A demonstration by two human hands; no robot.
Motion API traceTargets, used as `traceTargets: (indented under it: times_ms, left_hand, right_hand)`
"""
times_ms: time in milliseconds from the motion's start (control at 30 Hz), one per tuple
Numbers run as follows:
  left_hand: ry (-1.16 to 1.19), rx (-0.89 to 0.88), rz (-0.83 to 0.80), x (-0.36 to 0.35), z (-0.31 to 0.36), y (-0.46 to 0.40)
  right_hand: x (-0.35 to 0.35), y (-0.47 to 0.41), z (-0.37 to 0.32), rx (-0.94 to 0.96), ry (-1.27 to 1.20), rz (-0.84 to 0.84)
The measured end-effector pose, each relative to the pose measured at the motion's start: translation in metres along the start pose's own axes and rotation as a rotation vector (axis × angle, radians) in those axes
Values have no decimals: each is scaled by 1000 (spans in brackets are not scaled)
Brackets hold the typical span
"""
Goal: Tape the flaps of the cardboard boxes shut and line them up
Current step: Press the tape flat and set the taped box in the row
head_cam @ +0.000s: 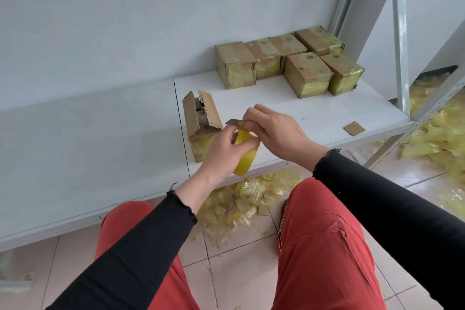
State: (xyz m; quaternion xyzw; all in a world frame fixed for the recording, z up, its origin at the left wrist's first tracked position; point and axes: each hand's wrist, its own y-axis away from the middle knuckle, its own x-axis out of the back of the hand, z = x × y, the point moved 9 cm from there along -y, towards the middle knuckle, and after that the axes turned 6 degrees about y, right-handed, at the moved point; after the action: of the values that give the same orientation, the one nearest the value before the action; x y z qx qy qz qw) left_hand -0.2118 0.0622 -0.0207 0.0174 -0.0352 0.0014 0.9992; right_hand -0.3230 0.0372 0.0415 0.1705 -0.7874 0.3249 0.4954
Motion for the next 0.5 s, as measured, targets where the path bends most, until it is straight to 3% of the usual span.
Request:
traceTargets:
  times_ms: [100,233,400,500]
  left_hand:
    - [206,14,1,11,15,20]
    - [292,4,6,21,32,39]
    - [267,55,41,29,38,47]
    - [264,36,48,46,45,57]
  right_hand:
    - [8,1,-17,29,-173,-38]
    - [7,1,-27,12,-356,-85]
    - [-1,-7,-36,34,-325,-73]
    - [8,-4,11,-165,-293,-9]
